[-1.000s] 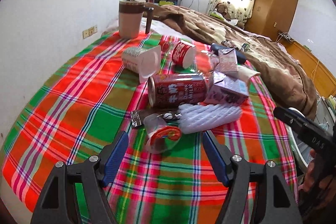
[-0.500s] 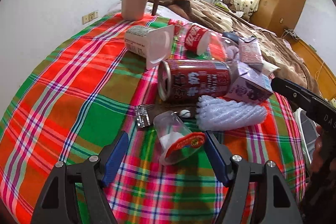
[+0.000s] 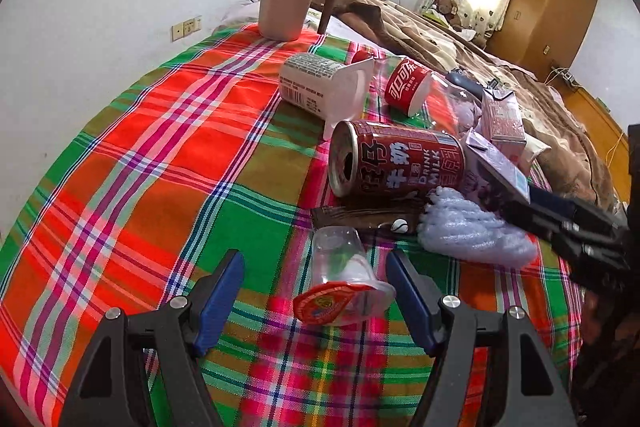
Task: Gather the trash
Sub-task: 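Grasp the purple milk carton with the right gripper while the left grasps the clear plastic cup, then carry the carton and plastic cup over the wastebasket and release both, then return to the bed and grasp the white foam net sleeve with the right gripper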
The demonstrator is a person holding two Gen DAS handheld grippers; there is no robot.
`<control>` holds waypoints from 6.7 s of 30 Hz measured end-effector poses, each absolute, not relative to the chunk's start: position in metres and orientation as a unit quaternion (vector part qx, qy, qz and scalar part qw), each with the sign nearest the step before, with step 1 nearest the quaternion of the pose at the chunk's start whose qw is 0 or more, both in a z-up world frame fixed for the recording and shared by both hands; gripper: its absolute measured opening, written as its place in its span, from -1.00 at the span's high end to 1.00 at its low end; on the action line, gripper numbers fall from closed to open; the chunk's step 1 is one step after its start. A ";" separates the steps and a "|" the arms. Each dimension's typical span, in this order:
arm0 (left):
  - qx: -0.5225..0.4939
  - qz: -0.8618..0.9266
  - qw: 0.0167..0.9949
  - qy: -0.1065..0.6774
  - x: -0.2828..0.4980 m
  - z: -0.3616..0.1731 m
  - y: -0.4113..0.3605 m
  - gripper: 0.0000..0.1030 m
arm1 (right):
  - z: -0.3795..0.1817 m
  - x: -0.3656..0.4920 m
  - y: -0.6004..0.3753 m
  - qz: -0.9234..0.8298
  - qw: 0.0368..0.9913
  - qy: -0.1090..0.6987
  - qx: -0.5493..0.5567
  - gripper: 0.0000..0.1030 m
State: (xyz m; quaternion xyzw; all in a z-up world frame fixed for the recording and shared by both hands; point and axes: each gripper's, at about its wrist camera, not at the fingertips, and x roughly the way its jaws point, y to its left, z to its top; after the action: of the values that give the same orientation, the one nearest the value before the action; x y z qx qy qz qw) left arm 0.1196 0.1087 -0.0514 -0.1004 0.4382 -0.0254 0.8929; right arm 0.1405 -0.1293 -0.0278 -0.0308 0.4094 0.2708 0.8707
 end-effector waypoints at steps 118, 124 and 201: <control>0.079 -0.350 0.855 0.374 0.084 0.005 -0.274 -0.20 | -0.031 0.028 -0.400 -0.114 0.909 0.375 0.139 0.20; 0.073 -0.343 0.860 0.371 0.085 0.007 -0.268 -0.41 | -0.030 0.024 -0.400 -0.110 0.911 0.369 0.147 -0.17; -0.023 -0.085 0.929 0.360 0.116 0.015 0.074 -0.50 | -0.025 0.077 -0.125 0.234 0.898 0.372 -0.010 -0.17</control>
State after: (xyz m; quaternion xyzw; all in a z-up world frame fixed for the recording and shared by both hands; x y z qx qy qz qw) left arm 0.1157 0.0740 0.0148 -0.0226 0.3604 -0.0847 0.9287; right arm 0.0774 -0.1252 -0.0250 -0.0100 0.3719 0.2339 0.8983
